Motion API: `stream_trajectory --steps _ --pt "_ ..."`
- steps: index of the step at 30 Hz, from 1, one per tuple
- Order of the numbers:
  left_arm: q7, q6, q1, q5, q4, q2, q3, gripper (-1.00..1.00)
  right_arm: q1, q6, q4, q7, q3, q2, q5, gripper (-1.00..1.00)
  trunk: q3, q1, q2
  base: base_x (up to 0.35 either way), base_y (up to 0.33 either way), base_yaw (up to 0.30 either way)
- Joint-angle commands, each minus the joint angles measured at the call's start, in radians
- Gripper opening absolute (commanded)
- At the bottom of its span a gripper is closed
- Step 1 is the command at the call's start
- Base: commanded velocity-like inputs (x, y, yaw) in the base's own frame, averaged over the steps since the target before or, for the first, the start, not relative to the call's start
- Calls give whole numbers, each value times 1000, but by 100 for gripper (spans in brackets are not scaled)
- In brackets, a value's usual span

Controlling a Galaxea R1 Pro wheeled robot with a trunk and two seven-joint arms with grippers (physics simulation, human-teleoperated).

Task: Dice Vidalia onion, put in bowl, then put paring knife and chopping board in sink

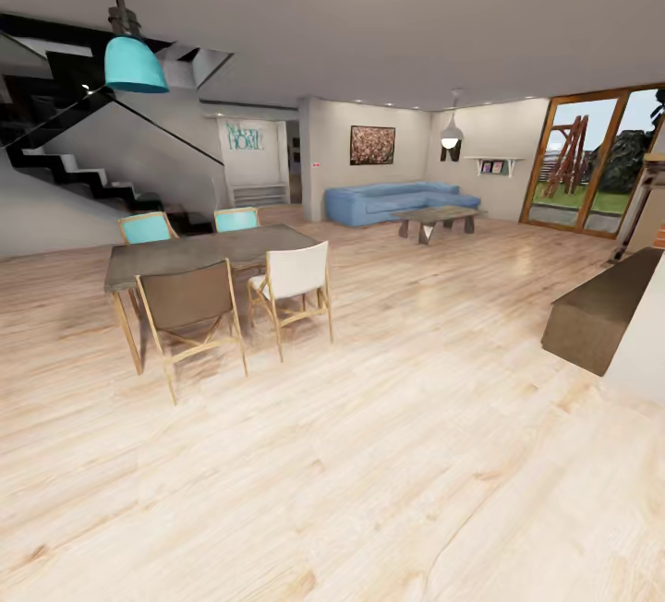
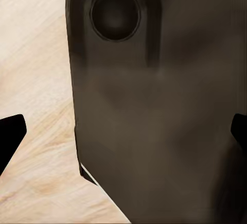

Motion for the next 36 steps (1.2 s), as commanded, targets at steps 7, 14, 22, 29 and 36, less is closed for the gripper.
stream_trajectory --steps 7,14,22,29,36 --pt "0 -20 2 1 -40 18 2 100 -2 -16 -40 -2 0 31 2 100 0 0 0 0 0 0" --pt "1 -59 1 3 -69 42 2 100 -2 -55 -79 -4 2 34 4 100 0 0 0 0 0 0" --pt "5 -103 1 7 -115 76 5 100 -2 -100 -124 -10 3 2 7 100 0 0 0 0 0 0" --pt "6 -104 1 6 -154 72 6 100 -3 -139 -164 -33 2 -17 9 100 0 0 0 0 0 0" --pt "5 -132 1 9 -567 72 6 100 -3 -235 -589 -85 4 -34 9 100 0 0 0 0 0 0"
